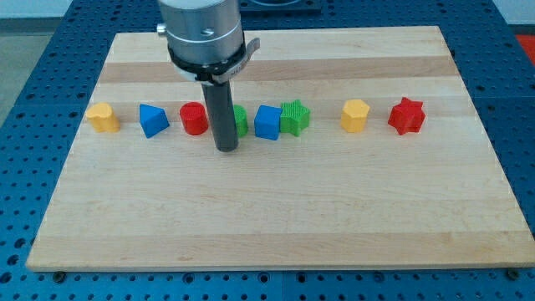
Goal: Adjust the green circle and blue cube to form a horizontal line
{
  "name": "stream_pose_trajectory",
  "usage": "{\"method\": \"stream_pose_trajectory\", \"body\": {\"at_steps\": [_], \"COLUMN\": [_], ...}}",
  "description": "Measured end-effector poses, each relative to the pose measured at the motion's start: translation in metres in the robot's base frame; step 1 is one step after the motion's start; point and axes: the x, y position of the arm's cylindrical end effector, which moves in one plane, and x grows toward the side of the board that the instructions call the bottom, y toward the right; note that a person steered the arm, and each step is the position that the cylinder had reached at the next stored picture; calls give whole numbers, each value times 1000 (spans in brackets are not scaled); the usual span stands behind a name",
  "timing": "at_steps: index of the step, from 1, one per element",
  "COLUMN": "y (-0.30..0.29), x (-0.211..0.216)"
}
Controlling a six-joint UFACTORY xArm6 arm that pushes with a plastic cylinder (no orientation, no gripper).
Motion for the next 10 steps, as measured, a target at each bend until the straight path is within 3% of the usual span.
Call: {"method": "stream_pose_trajectory", "body": {"at_steps": [2, 3, 5, 10], "y": [0, 7, 68, 71], "x": [-7, 11, 29, 0]}}
